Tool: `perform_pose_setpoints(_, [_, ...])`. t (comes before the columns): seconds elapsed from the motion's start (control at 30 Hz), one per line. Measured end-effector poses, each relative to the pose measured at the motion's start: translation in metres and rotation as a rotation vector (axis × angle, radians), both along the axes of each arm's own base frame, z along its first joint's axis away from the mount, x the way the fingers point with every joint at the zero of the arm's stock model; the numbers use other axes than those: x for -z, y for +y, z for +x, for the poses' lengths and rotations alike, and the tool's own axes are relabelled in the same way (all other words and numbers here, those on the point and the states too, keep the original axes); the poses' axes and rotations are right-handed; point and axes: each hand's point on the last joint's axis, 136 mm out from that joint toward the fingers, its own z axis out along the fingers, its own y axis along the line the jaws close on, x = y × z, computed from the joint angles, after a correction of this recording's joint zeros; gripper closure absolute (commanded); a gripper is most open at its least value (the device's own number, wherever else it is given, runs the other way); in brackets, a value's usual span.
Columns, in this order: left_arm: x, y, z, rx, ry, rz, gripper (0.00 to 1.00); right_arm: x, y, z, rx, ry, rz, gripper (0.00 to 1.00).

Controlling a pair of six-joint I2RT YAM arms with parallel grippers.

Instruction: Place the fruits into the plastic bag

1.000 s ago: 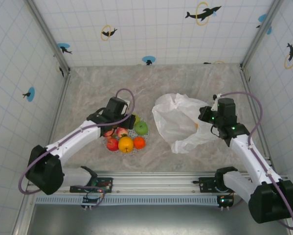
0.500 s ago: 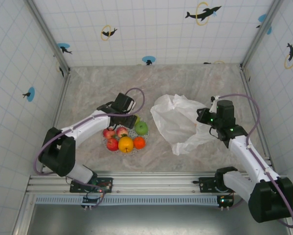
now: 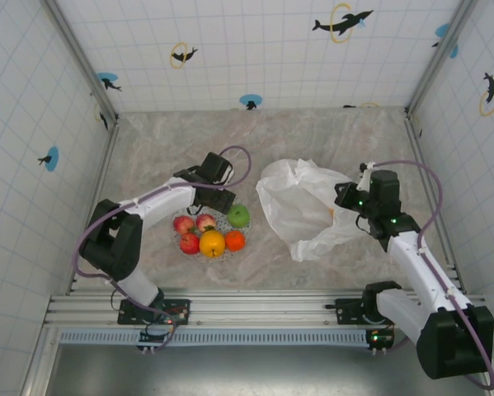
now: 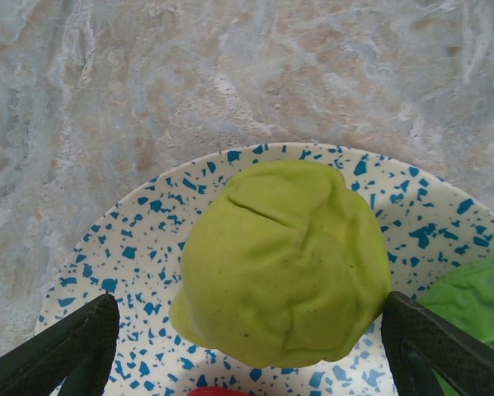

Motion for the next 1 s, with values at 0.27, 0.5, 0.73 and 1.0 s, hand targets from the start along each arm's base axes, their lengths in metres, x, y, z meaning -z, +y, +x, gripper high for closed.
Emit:
perform_pose_setpoints(0.27, [0.012,0.005,0.007,-0.023,0.038,-0.007,0.16,-0.001,0.002,0.001,-0.01,-0.014,0.011,1.0])
perform_pose_setpoints(0.5, [0.024,0.002,0.013,-0.025,0.067,0.003,0.17,-0.001,0.003,0.001,-0.012,-0.018,0.018,1.0])
perform_pose_setpoints(0.73, [0.034,0.003,0.02,-0.043,0.093,-0.002,0.34,-0.001,0.002,0.001,-0.007,-0.015,0.022,1.0])
perform_pose_setpoints(1.0, [0.02,0.008,0.027,-0.083,0.052,-0.023,0.47,0.0,0.003,0.001,-0.005,-0.004,0.04,1.0])
